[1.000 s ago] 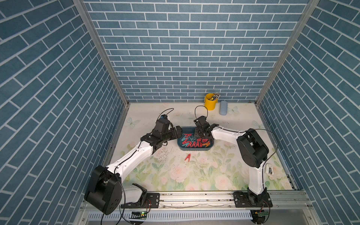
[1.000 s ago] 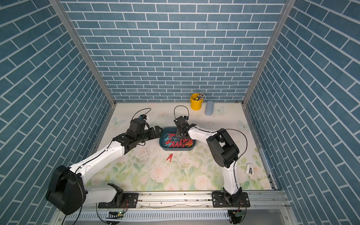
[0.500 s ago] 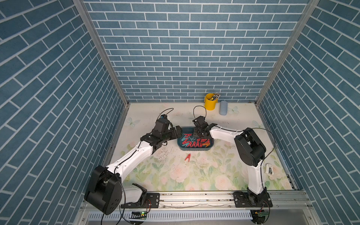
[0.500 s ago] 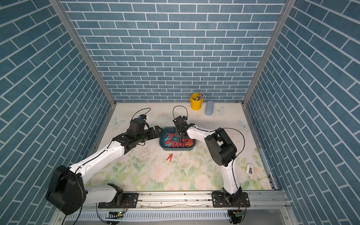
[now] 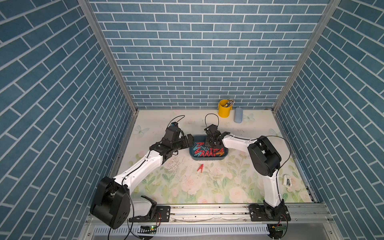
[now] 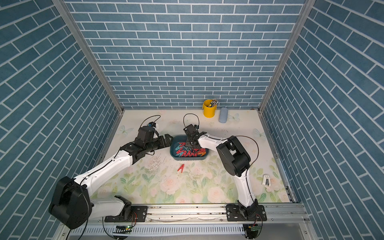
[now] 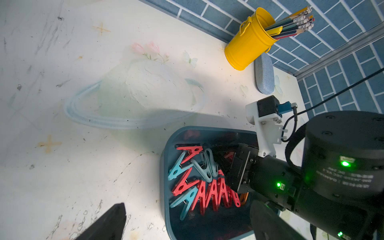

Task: Take the clothespins out of the storage box
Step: Pick up the clothespin from the storage box, then place the clothespin at the center of the board.

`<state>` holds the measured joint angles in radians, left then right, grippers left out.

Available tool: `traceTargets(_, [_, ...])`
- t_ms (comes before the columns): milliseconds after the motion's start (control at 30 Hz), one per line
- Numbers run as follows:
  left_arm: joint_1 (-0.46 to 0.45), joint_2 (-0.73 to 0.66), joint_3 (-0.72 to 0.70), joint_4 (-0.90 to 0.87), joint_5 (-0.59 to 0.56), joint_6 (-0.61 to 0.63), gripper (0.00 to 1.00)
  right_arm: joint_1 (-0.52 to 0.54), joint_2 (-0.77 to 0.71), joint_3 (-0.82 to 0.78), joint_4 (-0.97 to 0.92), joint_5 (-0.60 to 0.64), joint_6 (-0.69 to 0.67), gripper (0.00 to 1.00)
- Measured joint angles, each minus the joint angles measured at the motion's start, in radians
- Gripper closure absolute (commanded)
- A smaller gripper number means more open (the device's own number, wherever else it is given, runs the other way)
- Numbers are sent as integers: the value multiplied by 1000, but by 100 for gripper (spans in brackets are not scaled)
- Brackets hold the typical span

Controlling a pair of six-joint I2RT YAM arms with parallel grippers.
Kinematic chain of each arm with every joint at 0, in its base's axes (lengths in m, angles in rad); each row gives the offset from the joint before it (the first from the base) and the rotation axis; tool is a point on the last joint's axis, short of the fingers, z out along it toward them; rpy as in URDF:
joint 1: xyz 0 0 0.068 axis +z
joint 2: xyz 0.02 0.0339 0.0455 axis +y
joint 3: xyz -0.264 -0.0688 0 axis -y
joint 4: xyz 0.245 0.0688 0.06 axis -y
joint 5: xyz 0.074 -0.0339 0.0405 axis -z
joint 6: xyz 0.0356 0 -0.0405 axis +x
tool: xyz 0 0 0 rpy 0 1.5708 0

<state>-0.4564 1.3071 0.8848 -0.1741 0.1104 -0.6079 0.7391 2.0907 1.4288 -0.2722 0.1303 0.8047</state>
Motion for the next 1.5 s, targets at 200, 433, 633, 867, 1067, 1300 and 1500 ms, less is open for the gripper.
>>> traceTargets(200, [0,0,0,0,3,5,0,0,-26,0,-19,11,1,93])
traceTargets(433, [1,0,0,0,8,15,1,5,-150,-22,-42,30,0,93])
traceTargets(633, [1,0,0,0,15,18,0,33,-262,-87,-61,50,3,93])
traceTargets(867, [1,-2,0,0,15,26,0,135,-375,-214,-97,79,42,93])
traceTargets(1067, [1,-11,0,-8,2,54,0,238,-448,-329,-103,101,109,93])
traceTargets(1300, [1,-28,0,-25,-3,66,0,317,-460,-444,-66,107,172,93])
traceTargets(1500, [1,-52,0,-35,1,66,1,315,-454,-488,-39,113,196,93])
